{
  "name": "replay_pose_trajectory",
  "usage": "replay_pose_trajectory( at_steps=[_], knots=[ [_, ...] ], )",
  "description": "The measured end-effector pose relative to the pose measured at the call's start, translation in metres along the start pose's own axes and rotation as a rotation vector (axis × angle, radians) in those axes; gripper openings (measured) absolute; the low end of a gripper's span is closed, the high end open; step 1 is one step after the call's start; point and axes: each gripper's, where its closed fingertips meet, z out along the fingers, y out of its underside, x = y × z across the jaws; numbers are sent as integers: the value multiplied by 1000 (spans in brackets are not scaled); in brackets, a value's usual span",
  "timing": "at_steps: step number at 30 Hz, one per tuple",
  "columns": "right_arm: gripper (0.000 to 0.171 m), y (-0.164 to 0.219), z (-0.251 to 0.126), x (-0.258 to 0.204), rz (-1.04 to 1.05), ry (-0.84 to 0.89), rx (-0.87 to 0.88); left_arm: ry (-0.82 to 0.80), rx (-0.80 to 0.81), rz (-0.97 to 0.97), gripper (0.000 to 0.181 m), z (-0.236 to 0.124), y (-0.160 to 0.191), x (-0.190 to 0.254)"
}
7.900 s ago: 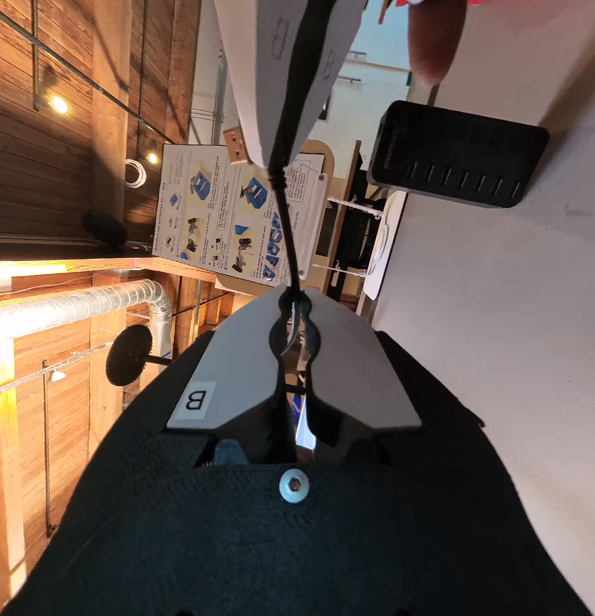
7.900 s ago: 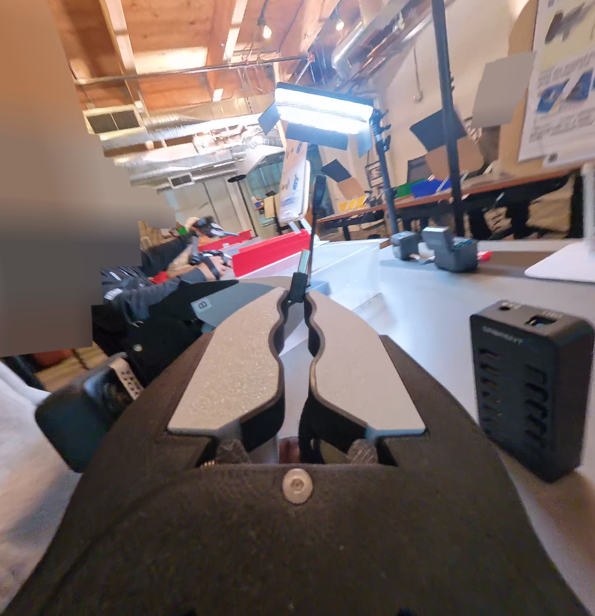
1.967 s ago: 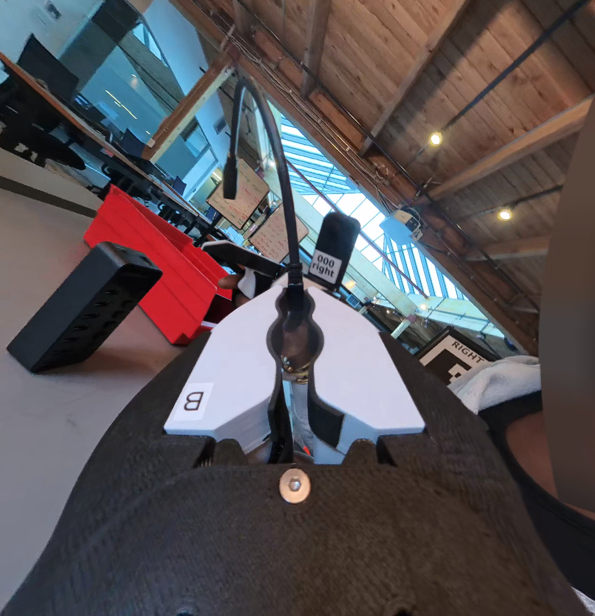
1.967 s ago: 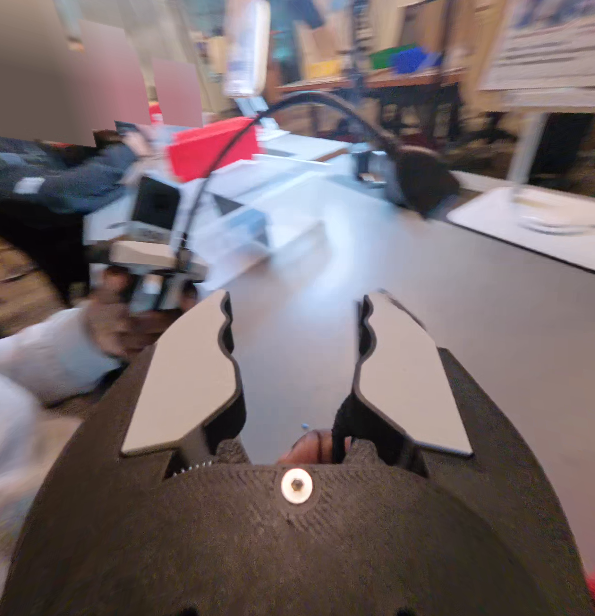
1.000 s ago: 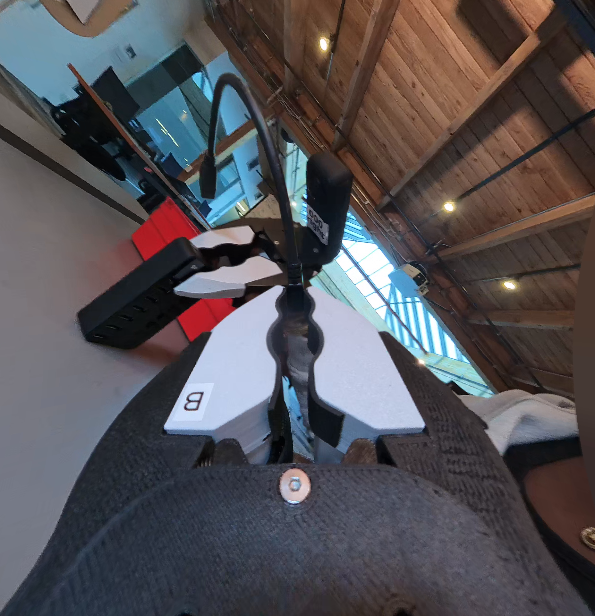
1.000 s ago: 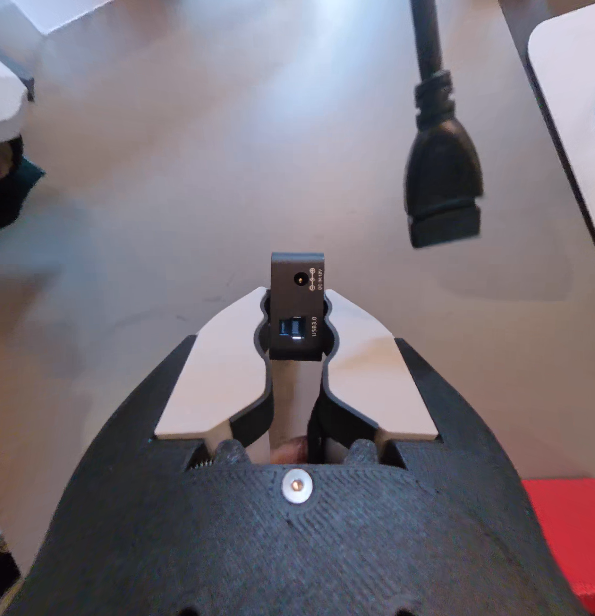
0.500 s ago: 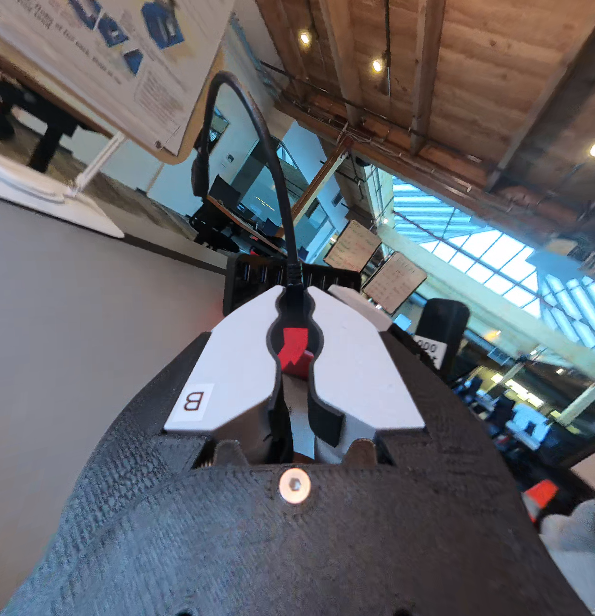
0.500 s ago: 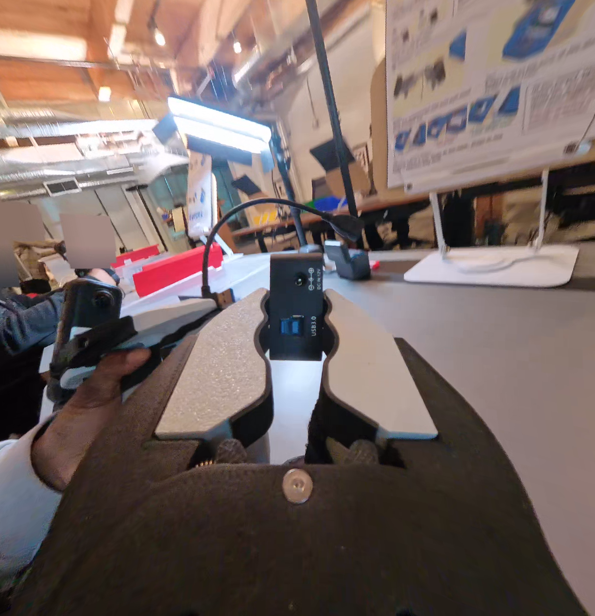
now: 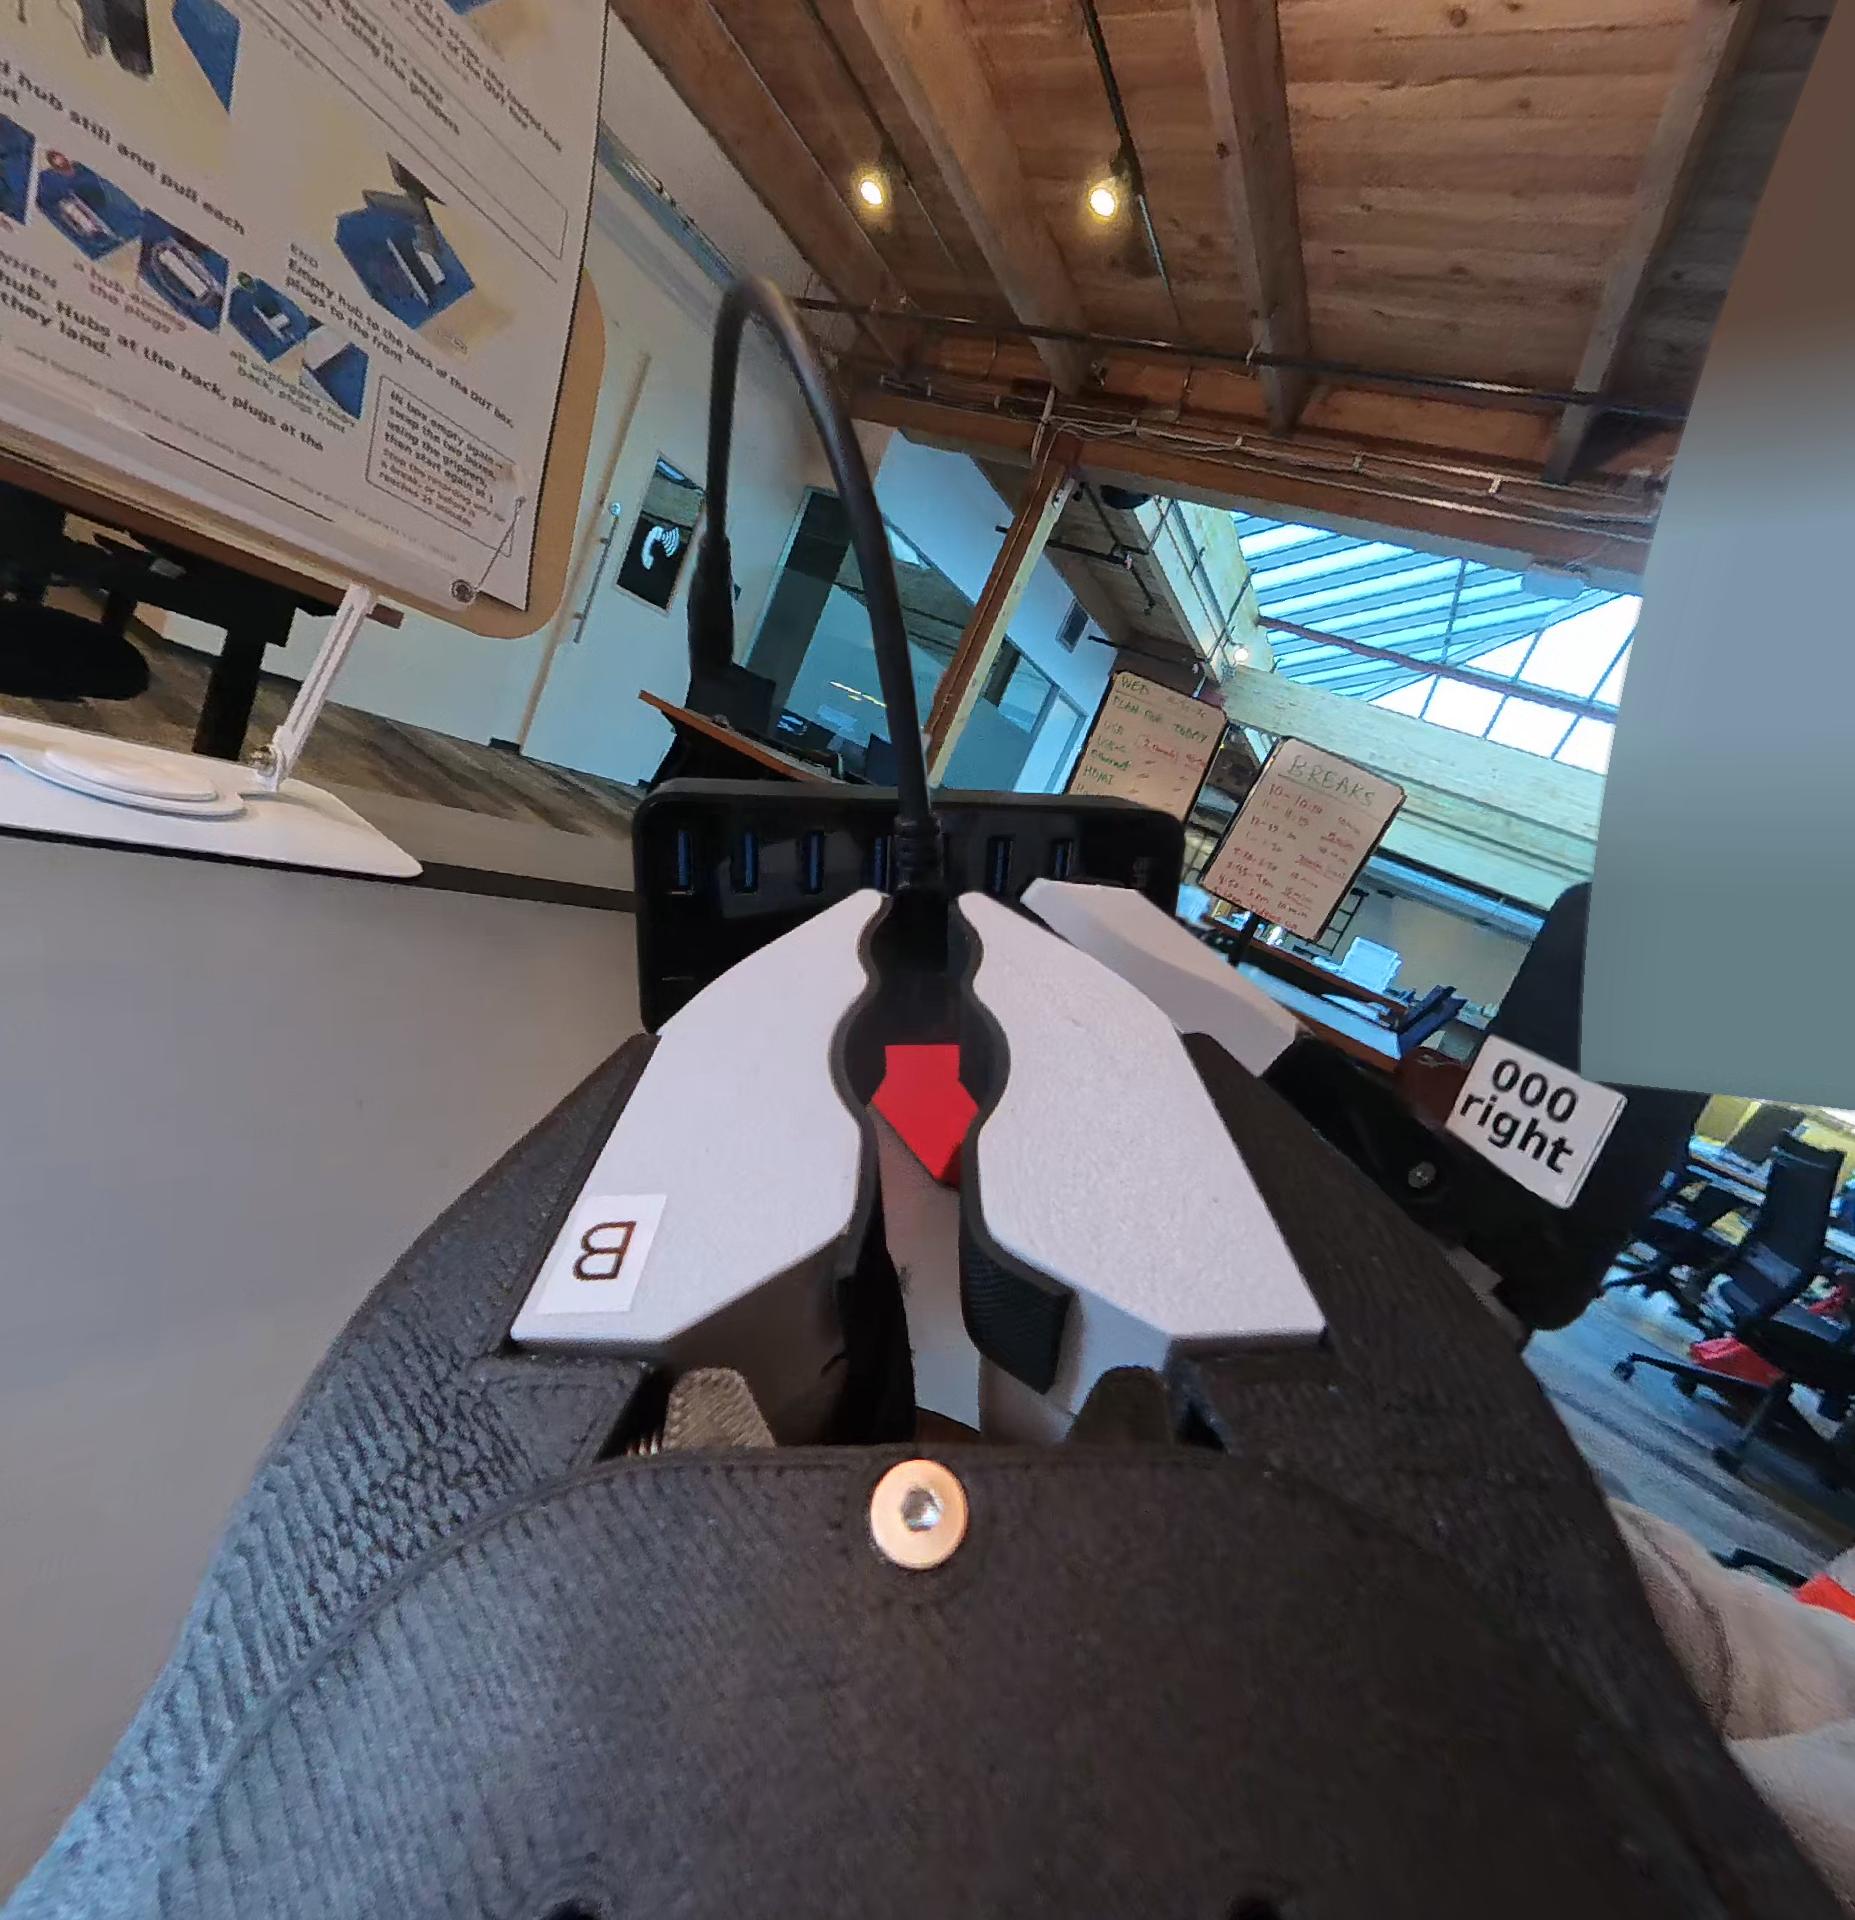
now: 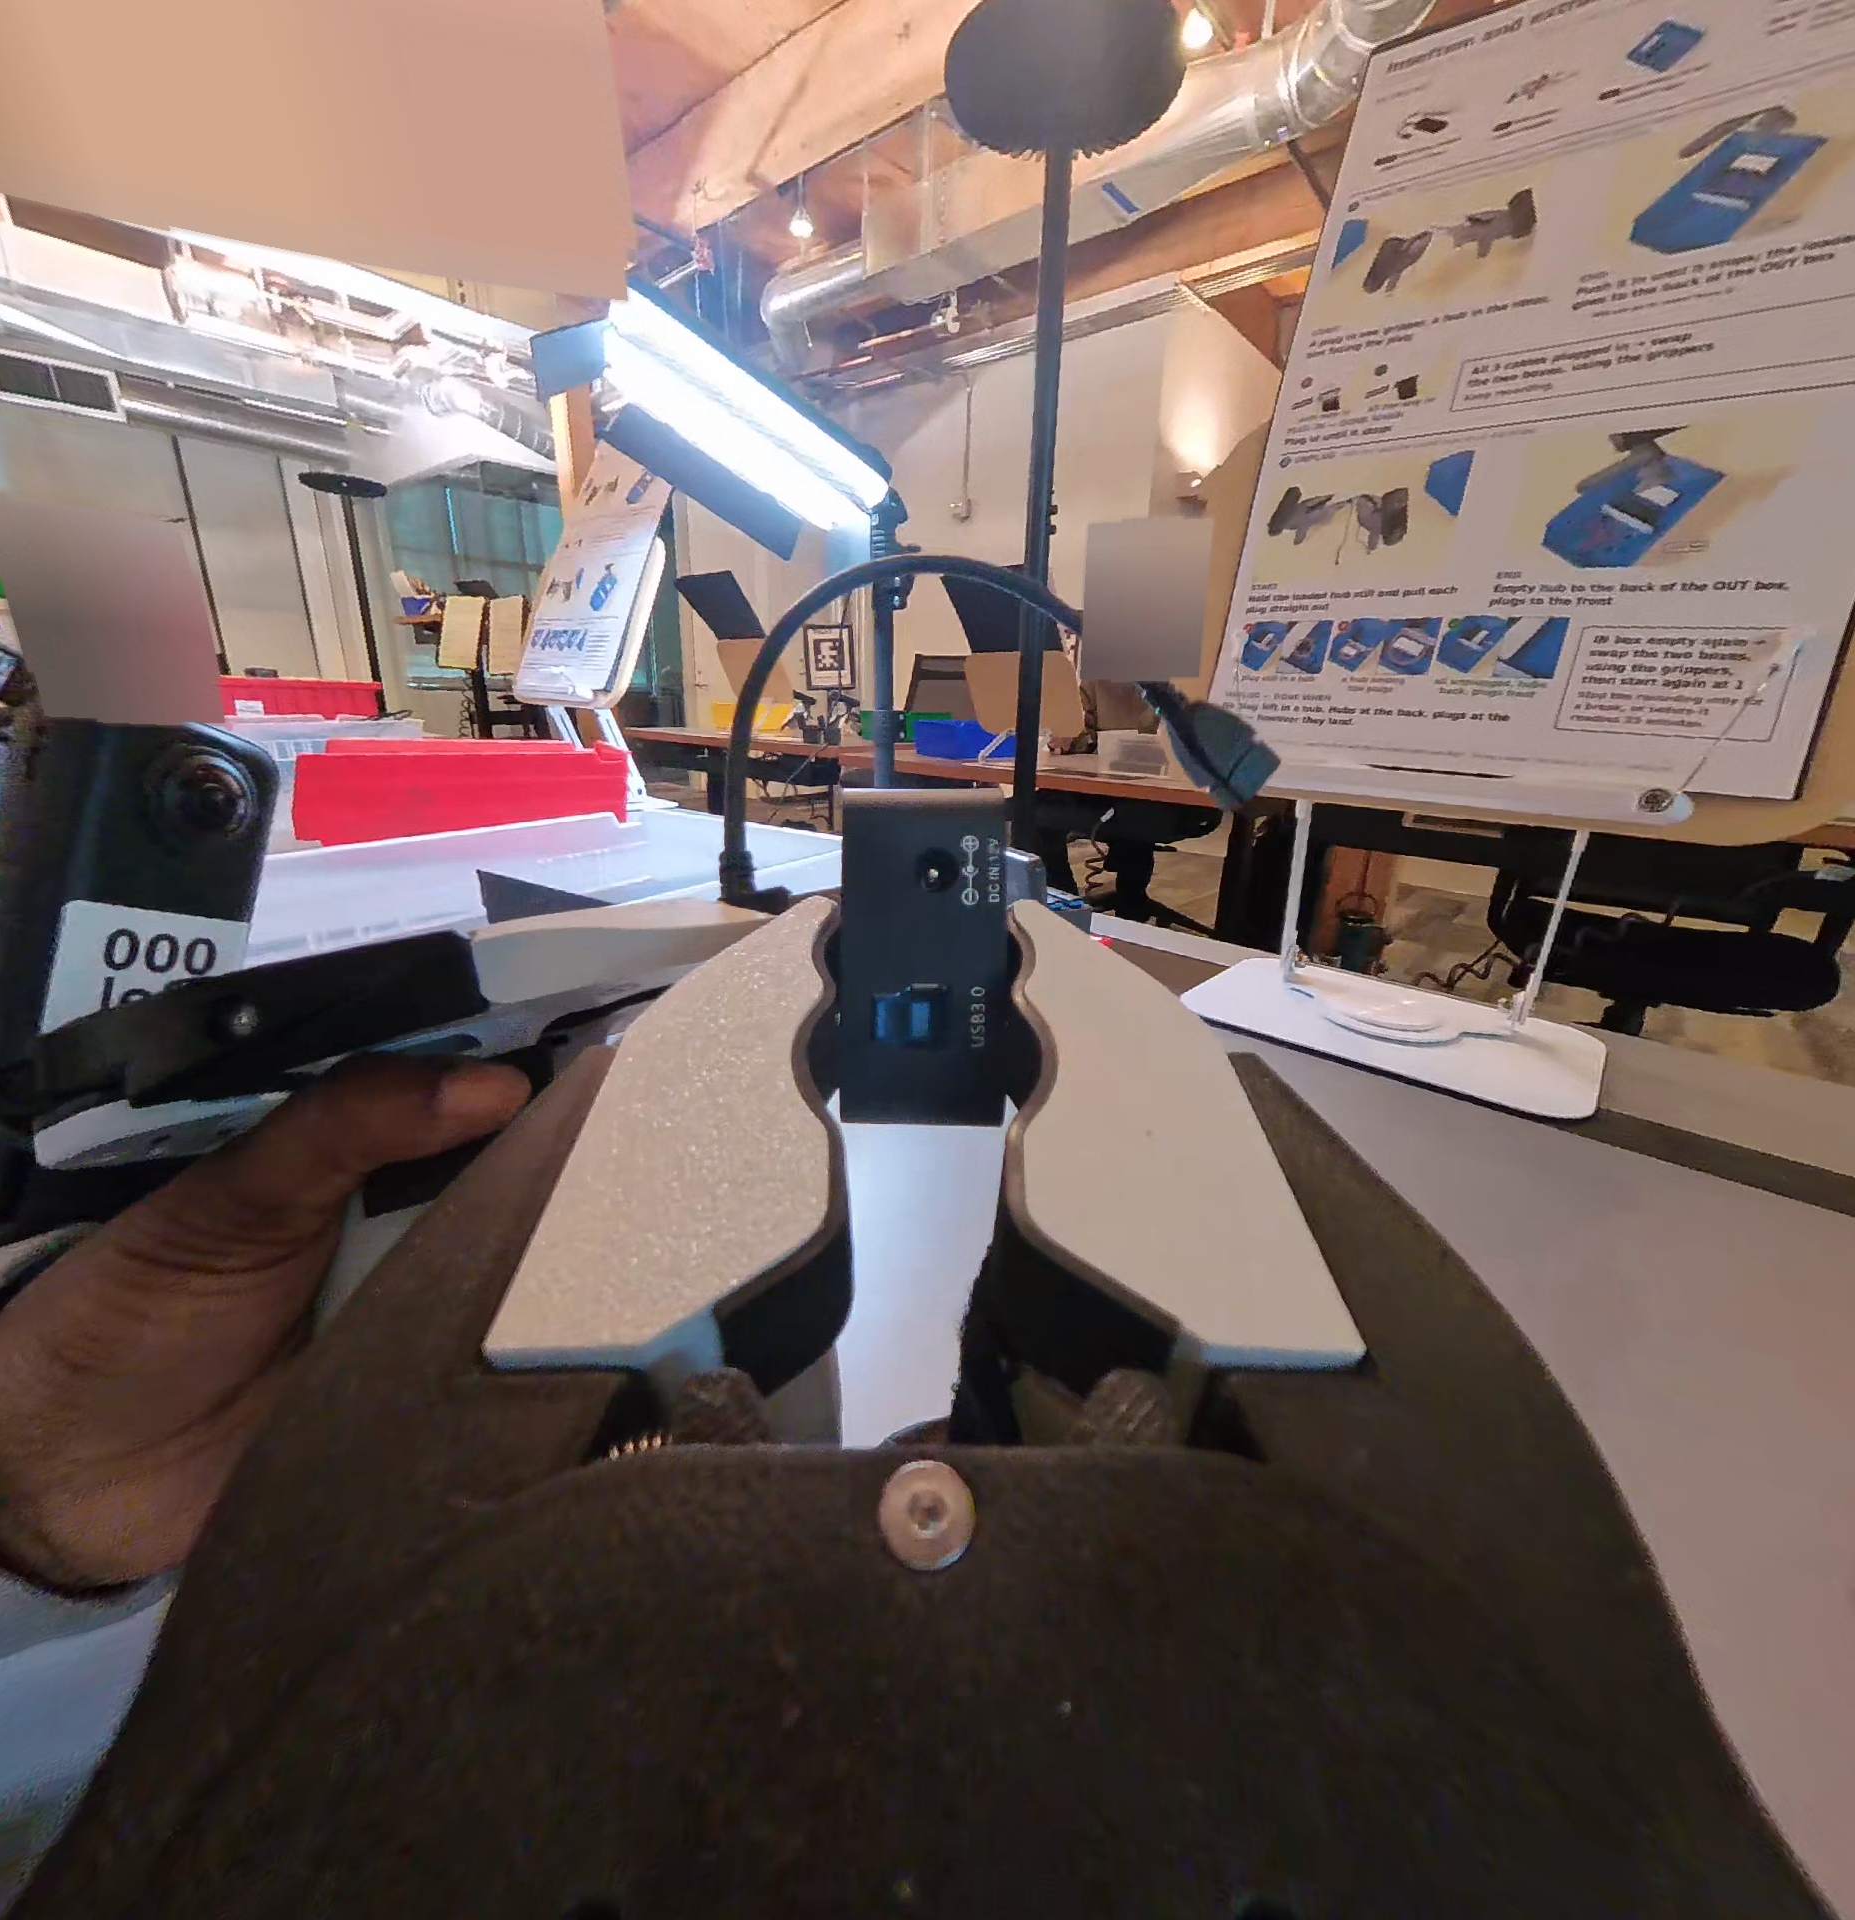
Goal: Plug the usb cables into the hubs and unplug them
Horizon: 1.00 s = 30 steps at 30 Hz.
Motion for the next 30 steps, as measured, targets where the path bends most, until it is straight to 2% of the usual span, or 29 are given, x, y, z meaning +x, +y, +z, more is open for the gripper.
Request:
replay_pose_trajectory(
  at_steps=[9,14,18,24,26,28,30],
  knots=[
    [27,6,0,-2,-86,-14,-38,-38,-33,122,9,0,4,1],
    [27,1,-3,-4,-31,-55,-3,-36,-38,141,9,0,5,2],
    [27,7,-1,-7,-28,-89,-38,-27,-39,54,9,-1,7,-1],
    [28,12,-4,-12,-199,-122,-106,-9,-87,-56,8,1,18,-3],
    [29,9,-4,-15,-172,-163,-106,4,-64,-49,8,0,14,-1],
    [29,10,-4,-16,-244,-200,-140,2,-87,-30,8,0,17,-1],
    [30,10,-6,-17,-327,-249,-186,37,-107,-115,8,0,21,0]
  ],
)
